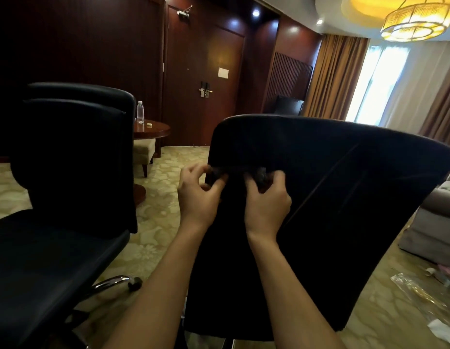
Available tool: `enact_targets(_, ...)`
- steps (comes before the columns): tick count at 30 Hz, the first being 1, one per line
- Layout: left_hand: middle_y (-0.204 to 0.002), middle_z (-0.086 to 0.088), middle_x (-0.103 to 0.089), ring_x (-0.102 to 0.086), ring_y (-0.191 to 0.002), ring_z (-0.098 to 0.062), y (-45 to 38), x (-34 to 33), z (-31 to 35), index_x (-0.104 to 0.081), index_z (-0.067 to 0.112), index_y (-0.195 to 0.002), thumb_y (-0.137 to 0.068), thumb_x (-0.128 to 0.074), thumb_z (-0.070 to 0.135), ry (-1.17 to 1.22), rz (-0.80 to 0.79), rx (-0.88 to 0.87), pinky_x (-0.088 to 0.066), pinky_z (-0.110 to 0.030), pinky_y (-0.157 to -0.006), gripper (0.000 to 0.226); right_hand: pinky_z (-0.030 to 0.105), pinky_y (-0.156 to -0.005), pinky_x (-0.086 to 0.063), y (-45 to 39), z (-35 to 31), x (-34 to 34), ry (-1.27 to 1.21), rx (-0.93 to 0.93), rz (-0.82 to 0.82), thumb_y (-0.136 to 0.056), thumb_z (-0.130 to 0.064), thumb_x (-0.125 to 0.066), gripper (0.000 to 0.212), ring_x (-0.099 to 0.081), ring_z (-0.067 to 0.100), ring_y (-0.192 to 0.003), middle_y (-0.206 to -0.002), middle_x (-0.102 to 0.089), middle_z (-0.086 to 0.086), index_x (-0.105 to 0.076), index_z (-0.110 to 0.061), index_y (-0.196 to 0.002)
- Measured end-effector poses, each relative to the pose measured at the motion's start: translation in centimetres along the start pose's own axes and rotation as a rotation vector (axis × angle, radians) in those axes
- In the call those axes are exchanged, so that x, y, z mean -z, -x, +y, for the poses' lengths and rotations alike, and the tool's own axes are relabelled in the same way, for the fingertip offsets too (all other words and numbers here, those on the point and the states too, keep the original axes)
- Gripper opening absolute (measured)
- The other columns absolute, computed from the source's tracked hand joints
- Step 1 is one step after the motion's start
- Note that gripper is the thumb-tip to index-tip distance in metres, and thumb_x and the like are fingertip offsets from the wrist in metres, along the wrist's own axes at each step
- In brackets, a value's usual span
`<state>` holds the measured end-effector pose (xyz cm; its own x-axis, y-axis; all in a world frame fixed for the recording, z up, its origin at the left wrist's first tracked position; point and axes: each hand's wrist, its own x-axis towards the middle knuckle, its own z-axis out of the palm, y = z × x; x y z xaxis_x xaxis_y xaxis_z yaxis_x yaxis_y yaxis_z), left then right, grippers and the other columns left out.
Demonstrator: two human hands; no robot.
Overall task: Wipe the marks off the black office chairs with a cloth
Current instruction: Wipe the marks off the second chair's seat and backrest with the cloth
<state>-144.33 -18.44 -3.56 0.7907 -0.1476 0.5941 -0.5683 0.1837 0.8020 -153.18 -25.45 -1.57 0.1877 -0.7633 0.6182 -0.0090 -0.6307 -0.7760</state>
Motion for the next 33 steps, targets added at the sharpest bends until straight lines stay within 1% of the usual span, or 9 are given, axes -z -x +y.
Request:
enact_targets(4, -0.107, 0.014, -0.058, -0.061, -0.091, -0.002, 2.1, 0.5, -3.5, -0.068, 0.024, -0.093, -0.085, -0.076, 0.027, -0.159, -0.002, -0.041, -0.055, -0.026, -0.073, 0.012, 0.029, -0.071, -0.052, 2.5, 3.3, -0.9, 0.042, -0.104, -0.063, -0.09, -0.034, -0.068, 0.021, -0.065, 0.017, -0.084, -0.09, -0.066, -0.002, -0.057, -0.017, -0.094)
enact_targets(6, -0.104, 0.013, -0.062, -0.062, -0.085, -0.003, 1.7, 1.2, -3.5, -0.07, 0.024, -0.096, -0.085, -0.076, 0.028, -0.185, -0.007, -0.065, -0.053, -0.024, -0.068, 0.013, 0.015, -0.067, -0.048, 2.9, 3.2, -1.0, 0.034, -0.087, -0.072, -0.09, -0.032, -0.069, 0.02, -0.064, 0.012, -0.08, -0.088, -0.066, -0.003, -0.057, -0.017, -0.092)
enact_targets(8, -0.097, 0.013, -0.066, -0.064, -0.073, -0.007, 1.2, 2.0, -2.7, -0.07, 0.027, -0.096, -0.087, -0.072, 0.034, -0.162, -0.024, -0.056, -0.056, -0.034, -0.066, 0.012, 0.005, -0.059, -0.039, 2.7, 1.8, -0.7, -0.002, -0.023, -0.05, -0.089, -0.03, -0.071, 0.021, -0.056, 0.0, -0.068, -0.08, -0.062, -0.007, -0.054, -0.018, -0.086)
enact_targets(12, -0.094, 0.012, -0.067, -0.068, -0.069, -0.017, 0.5, 2.3, -1.0, -0.062, 0.033, -0.092, -0.089, -0.064, 0.047, -0.11, -0.072, -0.061, -0.059, -0.048, -0.064, 0.014, 0.006, -0.058, -0.039, 0.8, -1.1, 0.1, -0.043, 0.158, 0.059, -0.086, -0.037, -0.072, 0.027, -0.053, -0.002, -0.062, -0.072, -0.058, -0.013, -0.053, -0.018, -0.084)
enact_targets(18, -0.087, 0.011, -0.061, -0.059, -0.07, -0.004, 1.3, 0.3, -1.2, -0.059, 0.024, -0.083, -0.088, -0.068, 0.039, -0.254, -0.037, -0.172, -0.054, -0.041, -0.064, 0.019, 0.014, -0.061, -0.043, 1.1, 1.9, 0.0, -0.002, 0.107, 0.085, -0.091, -0.036, -0.067, 0.025, -0.057, -0.001, -0.067, -0.074, -0.057, -0.015, -0.051, -0.017, -0.089)
enact_targets(23, -0.09, 0.01, -0.056, -0.057, -0.069, -0.006, 4.6, -0.5, -4.0, -0.061, 0.019, -0.087, -0.088, -0.071, 0.027, -0.287, -0.055, -0.167, -0.053, -0.036, -0.062, 0.013, 0.021, -0.062, -0.038, 3.9, 6.0, -0.1, 0.001, -0.093, 0.075, -0.09, -0.034, -0.068, 0.024, -0.054, 0.006, -0.067, -0.074, -0.053, -0.017, -0.052, -0.015, -0.089)
enact_targets(25, -0.092, 0.011, -0.053, -0.055, -0.071, -0.006, 6.3, -0.5, -5.5, -0.059, 0.019, -0.086, -0.088, -0.071, 0.024, -0.324, -0.091, -0.152, -0.05, -0.029, -0.061, 0.013, 0.019, -0.063, -0.035, 5.1, 7.4, 0.2, 0.005, -0.176, 0.026, -0.09, -0.034, -0.068, 0.022, -0.056, 0.01, -0.073, -0.075, -0.054, -0.017, -0.052, -0.019, -0.089)
enact_targets(28, -0.098, 0.013, -0.054, -0.055, -0.068, -0.004, 7.1, -0.4, -6.1, -0.061, 0.022, -0.087, -0.088, -0.071, 0.025, -0.337, -0.121, -0.125, -0.042, -0.015, -0.059, 0.011, 0.022, -0.069, -0.048, 5.7, 7.9, 0.9, -0.034, -0.226, -0.029, -0.091, -0.035, -0.066, 0.017, -0.064, 0.006, -0.079, -0.08, -0.062, -0.014, -0.058, -0.02, -0.093)
enact_targets(33, -0.09, 0.007, -0.06, -0.061, -0.075, -0.012, 3.4, 0.0, -0.9, -0.06, 0.027, -0.089, -0.089, -0.062, 0.043, -0.196, -0.089, -0.246, -0.055, -0.042, -0.062, 0.016, 0.011, -0.061, -0.044, 2.1, 2.3, 2.2, -0.144, -0.046, 0.095, -0.088, -0.034, -0.07, 0.021, -0.06, -0.003, -0.07, -0.073, -0.061, -0.013, -0.056, -0.019, -0.086)
